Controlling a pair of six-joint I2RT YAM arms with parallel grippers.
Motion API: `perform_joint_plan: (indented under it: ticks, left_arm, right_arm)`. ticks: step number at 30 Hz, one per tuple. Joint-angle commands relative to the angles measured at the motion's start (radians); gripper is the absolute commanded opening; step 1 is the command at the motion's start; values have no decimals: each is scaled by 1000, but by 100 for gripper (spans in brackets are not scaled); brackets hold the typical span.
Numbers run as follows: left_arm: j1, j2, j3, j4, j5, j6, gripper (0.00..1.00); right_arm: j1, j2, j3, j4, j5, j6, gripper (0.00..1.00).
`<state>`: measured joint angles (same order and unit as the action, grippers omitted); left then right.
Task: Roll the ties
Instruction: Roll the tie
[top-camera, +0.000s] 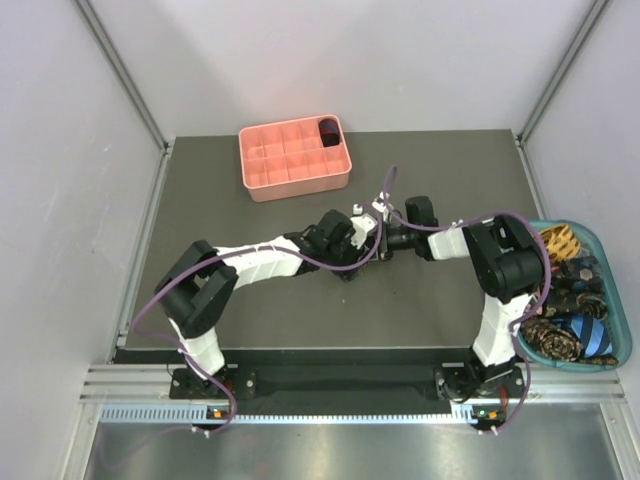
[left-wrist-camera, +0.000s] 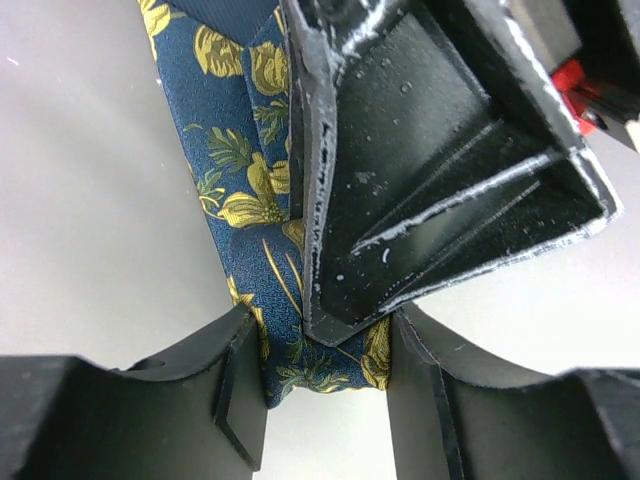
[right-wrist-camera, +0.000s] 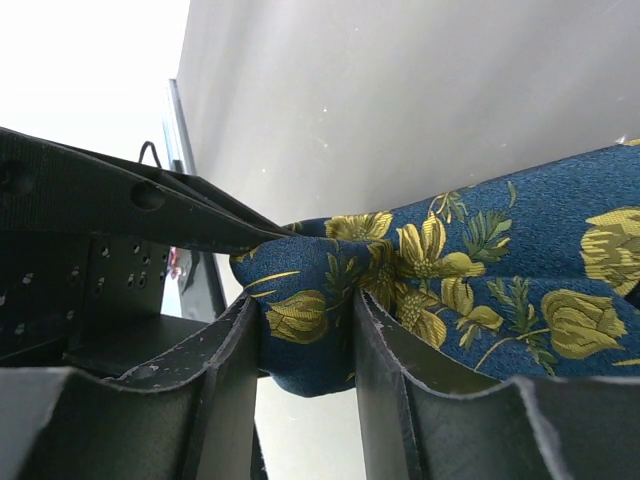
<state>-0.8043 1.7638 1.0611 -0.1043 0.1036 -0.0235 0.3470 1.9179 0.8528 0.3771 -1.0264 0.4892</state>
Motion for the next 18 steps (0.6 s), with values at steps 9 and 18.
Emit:
perform_joint_plan:
  ticks: [9,18]
  left_arm:
    - [11,111,175,-251,-94,-36,35]
    - [13,220,301,-380,-165,-70,34]
  right_arm:
    - [-32,-72,-63,-121,206,-109,50]
    - [-106,-213,-161,-38,305,-77,50]
